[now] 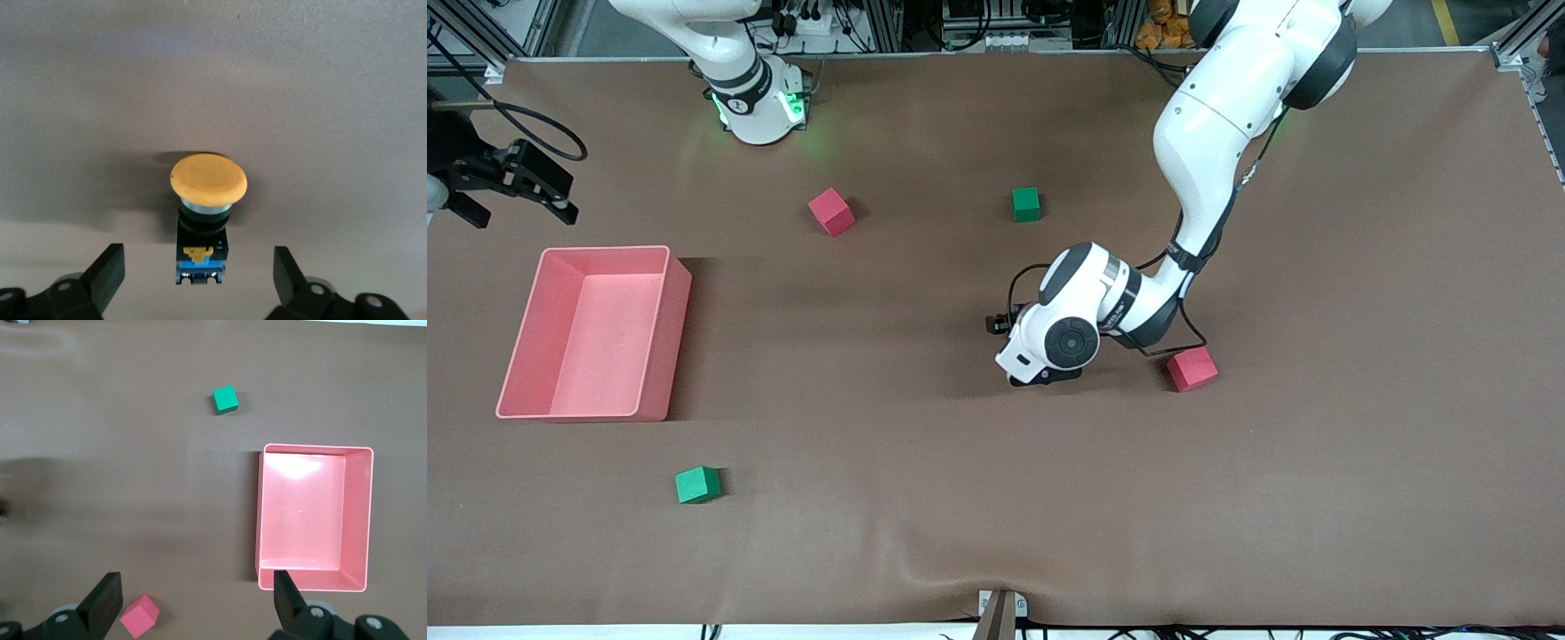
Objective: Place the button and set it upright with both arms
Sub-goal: 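Lift the button with the left gripper and rotate it cap up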
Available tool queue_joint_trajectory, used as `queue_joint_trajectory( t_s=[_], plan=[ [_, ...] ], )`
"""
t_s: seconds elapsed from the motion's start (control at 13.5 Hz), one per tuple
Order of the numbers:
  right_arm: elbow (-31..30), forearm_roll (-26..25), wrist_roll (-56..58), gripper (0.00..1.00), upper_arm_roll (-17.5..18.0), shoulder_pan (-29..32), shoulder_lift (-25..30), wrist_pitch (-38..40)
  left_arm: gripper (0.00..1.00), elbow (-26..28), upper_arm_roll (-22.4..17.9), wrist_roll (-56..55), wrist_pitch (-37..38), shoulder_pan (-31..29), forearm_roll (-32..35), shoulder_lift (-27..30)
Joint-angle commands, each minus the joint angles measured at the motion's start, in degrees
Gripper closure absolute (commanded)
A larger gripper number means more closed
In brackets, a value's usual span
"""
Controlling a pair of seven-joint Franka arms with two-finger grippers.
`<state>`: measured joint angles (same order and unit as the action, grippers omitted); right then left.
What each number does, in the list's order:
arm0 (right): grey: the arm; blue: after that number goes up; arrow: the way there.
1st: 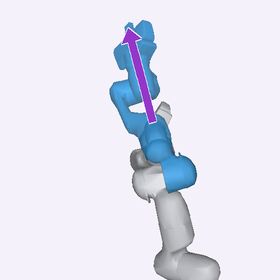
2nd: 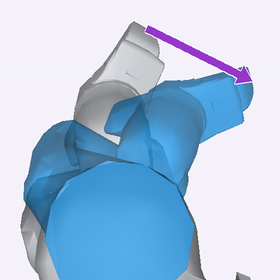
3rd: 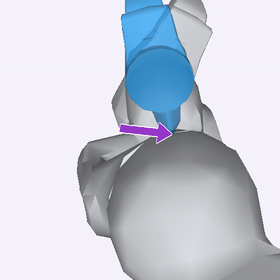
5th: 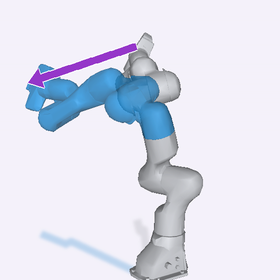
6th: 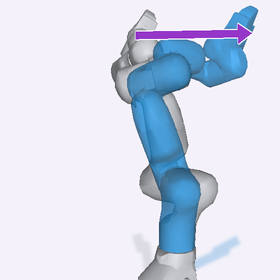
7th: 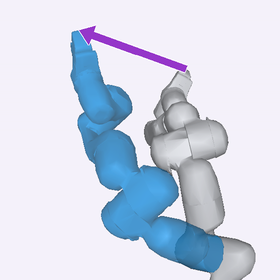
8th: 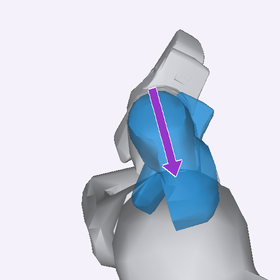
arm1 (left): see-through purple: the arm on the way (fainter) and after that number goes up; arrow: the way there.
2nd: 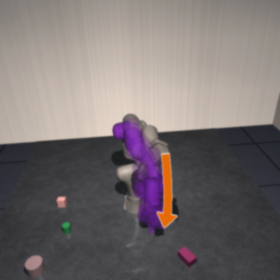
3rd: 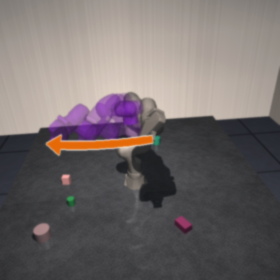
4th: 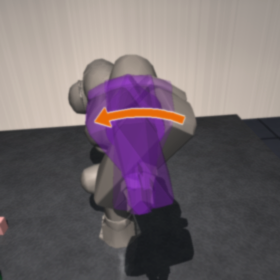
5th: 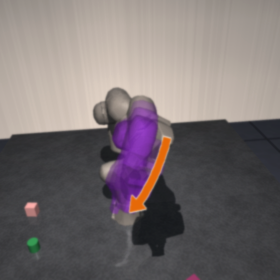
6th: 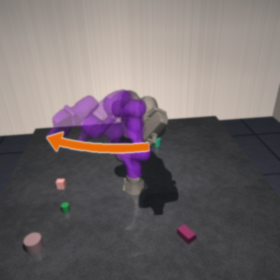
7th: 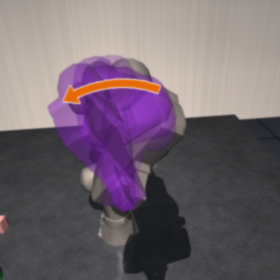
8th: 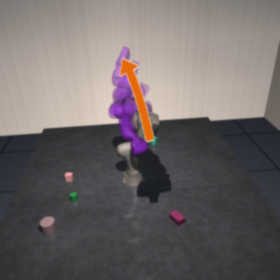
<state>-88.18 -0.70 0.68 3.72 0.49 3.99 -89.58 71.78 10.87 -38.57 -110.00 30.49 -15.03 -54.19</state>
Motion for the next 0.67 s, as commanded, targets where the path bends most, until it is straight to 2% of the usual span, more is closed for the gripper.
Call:
queue_joint_trajectory(
  t_s=[0.0,0.15,0.45,0.59],
  plan=[
    [0.4,-0.2,1.5,0.0,0.2,0.6,0.5,1.5,0.15,-1.9,-0.8,0.5,0.0,1.0,-0.8,-1.2],
    [0.6,-0.1,1.5,0.0,0.1,1.0,0.4,1.5,0.25,-1.7,-0.8,1.3,0.0,0.9,-0.7,-1.2],
    [0.6,-0.1,1.5,0.0,0.1,1.1,0.4,1.7,0.33,-1.7,-0.8,2.3,0.0,0.8,-0.8,-1.4],
    [0.6,-0.1,1.5,0.0,-0.2,1.1,0.4,1.9,0.46,-1.7,-0.8,2.6,0.0,0.8,-0.8,-2.0]
  ],
)
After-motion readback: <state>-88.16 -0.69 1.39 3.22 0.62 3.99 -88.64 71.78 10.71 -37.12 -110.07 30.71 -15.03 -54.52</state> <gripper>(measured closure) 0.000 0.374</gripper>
